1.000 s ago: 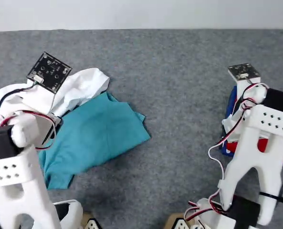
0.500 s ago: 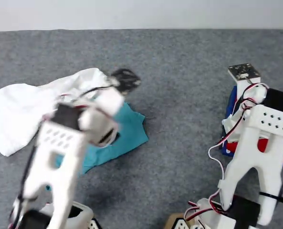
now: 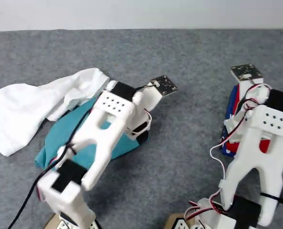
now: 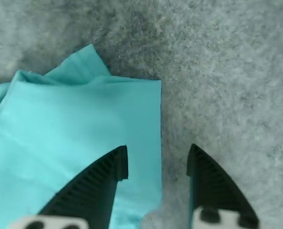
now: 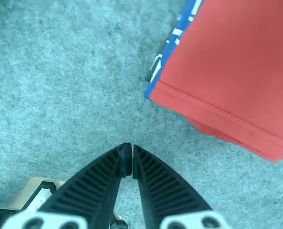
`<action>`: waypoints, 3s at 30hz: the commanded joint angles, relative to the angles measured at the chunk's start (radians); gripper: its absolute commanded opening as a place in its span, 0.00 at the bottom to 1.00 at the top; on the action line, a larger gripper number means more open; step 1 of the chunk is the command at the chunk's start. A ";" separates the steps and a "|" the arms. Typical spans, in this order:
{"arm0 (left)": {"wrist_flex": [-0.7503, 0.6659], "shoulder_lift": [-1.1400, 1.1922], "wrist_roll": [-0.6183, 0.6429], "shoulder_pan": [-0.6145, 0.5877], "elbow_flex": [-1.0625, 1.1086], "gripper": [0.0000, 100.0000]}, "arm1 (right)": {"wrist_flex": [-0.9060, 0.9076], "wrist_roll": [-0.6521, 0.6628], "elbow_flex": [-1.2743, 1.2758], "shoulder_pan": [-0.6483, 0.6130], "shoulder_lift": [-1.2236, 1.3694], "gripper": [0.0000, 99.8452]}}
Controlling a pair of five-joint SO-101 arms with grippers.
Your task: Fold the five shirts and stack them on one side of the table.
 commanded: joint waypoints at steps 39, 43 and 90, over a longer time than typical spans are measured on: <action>0.157 0.649 0.035 0.055 -0.616 0.00 | 0.038 -0.003 -0.011 0.056 -0.036 0.02; 0.204 0.578 0.043 0.060 -0.691 0.00 | 0.038 -0.003 -0.011 0.058 -0.036 0.01; 0.180 -0.848 -0.127 -0.792 -0.288 0.00 | 0.030 -0.011 -0.006 -0.452 0.019 0.01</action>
